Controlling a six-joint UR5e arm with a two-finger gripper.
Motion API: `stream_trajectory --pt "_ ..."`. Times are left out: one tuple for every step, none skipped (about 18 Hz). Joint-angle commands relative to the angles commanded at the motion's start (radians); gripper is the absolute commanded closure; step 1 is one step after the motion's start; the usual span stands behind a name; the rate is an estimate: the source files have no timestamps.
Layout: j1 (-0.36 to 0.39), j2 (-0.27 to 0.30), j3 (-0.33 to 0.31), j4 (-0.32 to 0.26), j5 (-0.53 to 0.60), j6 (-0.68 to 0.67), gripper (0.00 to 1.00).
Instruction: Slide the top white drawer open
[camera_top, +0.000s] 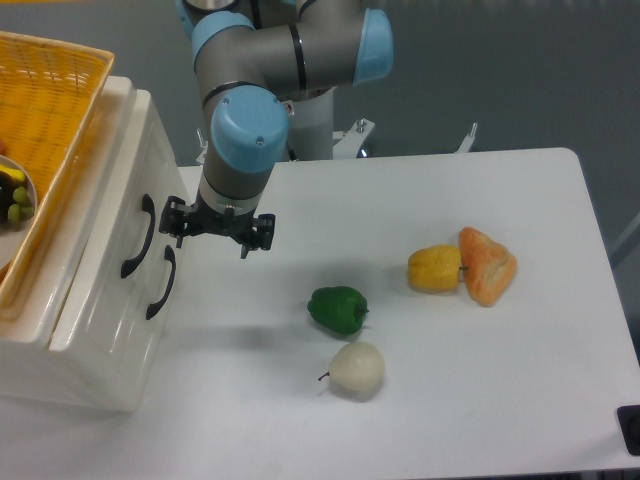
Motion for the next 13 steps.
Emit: stream_trajectory --pt "-0.002 0.0 0.0 0.0 -0.002 0.0 0.0" --pt "-0.006 0.0 0.0 0.0 -0.003 0.0 0.0" --pt "-0.011 -0.002 0.0 -0.002 -0.003 0.0 0.0" --pt "-0.012 -0.003 0.0 -0.002 -0.003 0.0 0.0" --pt "-0.012 -0.005 0.0 -0.002 -0.003 0.0 0.0" --pt "-0.012 -0.006 0.0 -0.002 -0.005 0.0 0.0" --pt "-0.012 -0.008 0.0 -0.002 -0.018 0.0 0.0" --pt "-0.012 -0.009 0.0 -0.002 -0.035 0.0 0.0" --pt "-0.012 -0.009 0.0 -0.002 -0.044 0.002 0.0" --pt "-0.012 -0.009 0.0 -0.002 -0.048 0.002 0.0" --pt "-0.012 -0.008 0.0 -0.002 -0.048 0.002 0.0" --pt "-0.012 -0.006 0.0 -0.002 -0.048 0.002 0.0" --pt "-0.011 -0.005 0.0 -0.003 -0.048 0.002 0.0"
